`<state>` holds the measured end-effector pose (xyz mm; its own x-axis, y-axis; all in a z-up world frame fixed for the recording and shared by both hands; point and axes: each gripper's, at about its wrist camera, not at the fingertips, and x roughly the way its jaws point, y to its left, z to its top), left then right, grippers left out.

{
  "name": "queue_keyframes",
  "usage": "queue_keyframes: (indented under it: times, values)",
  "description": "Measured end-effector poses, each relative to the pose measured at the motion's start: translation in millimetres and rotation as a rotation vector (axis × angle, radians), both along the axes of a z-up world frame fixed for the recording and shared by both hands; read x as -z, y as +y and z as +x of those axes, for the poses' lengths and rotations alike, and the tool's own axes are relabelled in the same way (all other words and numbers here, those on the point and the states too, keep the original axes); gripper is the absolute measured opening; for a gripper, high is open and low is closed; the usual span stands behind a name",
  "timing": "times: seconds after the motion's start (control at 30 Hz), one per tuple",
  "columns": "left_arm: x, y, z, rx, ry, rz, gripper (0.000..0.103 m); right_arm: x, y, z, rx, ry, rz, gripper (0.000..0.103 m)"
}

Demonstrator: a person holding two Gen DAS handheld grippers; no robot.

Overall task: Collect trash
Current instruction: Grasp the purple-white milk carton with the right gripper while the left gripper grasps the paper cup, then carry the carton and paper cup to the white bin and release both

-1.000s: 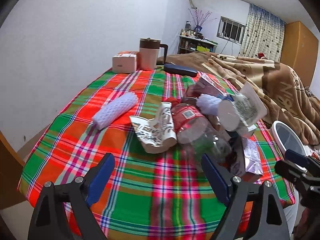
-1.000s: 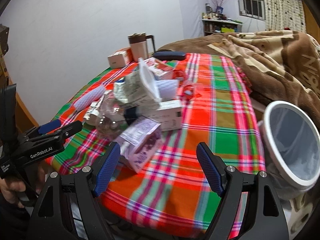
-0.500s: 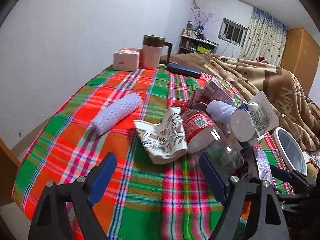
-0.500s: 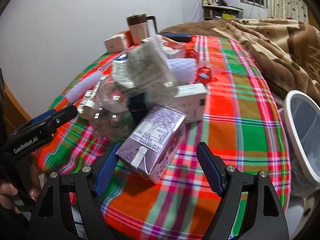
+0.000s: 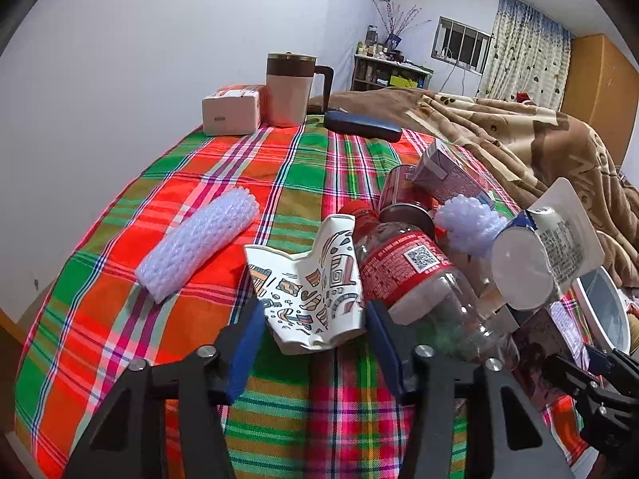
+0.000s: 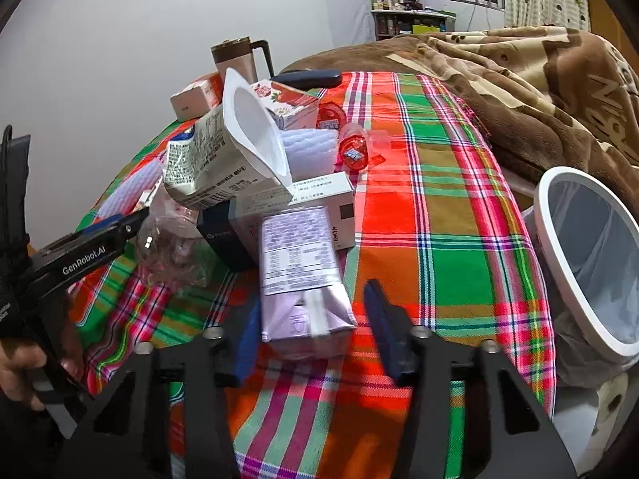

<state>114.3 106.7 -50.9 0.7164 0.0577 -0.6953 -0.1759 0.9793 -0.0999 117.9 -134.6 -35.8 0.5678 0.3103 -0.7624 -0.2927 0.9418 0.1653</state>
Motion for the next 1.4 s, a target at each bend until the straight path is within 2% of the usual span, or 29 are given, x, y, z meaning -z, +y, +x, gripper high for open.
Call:
queue_keyframes:
  times: [0.03, 0.07, 0.1, 0.4, 0.9, 1.13, 1.4]
  values:
    - [-2, -1, -1, 0.004, -0.008, 0.007, 0.043, 1, -2, 0, -0.003, 0.001, 0.000, 0.041]
    - [-3, -1, -2, 0.008, -0.007, 0.010, 0.024, 1, -3, -1, -0.006, -0.001, 0.000, 0.041]
    - [-3, -2, -2, 0.004, 0.003, 0.018, 0.021, 1, -3, -1, -0.009, -0.003, 0.002, 0.041]
    - [-6, 2, -4, 0.011, -0.007, 0.022, 0.020, -1, -10, -1, -0.015, -0.016, 0.017, 0.041]
    - [-45, -10, -44, 0.021, -0.087, 0.008, 0.020, -20, -32, -17, -0.014, -0.087, 0.052, 0.040]
    - [-73, -38, -55, 0.085, -0.145, 0.010, 0.020, -30, -58, -22, 0.030, -0.125, 0.076, 0.040]
    - [-97, -103, -42, 0.242, -0.186, 0.008, 0.020, -37, -102, -25, 0.132, -0.158, 0.088, 0.040]
